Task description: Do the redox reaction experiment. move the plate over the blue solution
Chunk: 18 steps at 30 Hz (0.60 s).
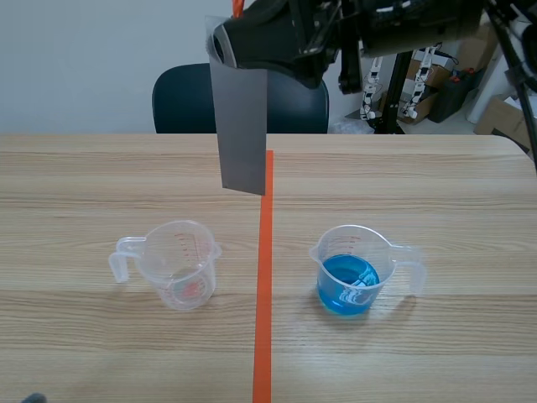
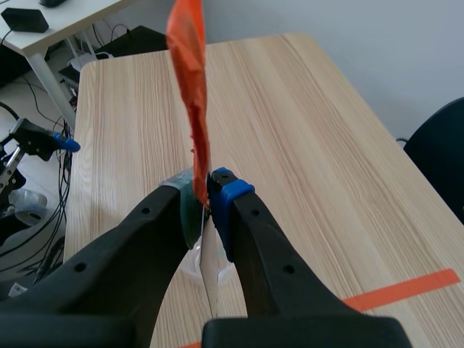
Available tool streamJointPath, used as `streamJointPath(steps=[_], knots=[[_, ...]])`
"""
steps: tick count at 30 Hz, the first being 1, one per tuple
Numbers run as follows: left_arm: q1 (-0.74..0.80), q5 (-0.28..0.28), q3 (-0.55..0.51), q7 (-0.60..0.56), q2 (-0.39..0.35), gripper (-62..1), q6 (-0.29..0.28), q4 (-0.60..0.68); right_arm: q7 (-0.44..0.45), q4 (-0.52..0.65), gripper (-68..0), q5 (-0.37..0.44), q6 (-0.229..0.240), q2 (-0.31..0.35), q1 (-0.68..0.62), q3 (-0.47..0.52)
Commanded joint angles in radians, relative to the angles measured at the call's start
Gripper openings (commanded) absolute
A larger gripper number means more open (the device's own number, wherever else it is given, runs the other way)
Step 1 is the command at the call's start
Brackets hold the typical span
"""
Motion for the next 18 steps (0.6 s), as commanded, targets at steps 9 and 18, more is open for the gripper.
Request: streamJointPath(steps=[9,18], knots=[[0.067,-0.021,-0.002,-0.046,-0.039,1.4,-0.005,0.021,0.139,0.008,-66.9,0.121,0.064,0.249,-0.046,0.012],[0.248,-0.198,-0.002,-0.046,-0.218,-24.2,-0.005,0.15,0.305,0.008,-66.9,0.121,0.064,0.446,-0.108,0.012]])
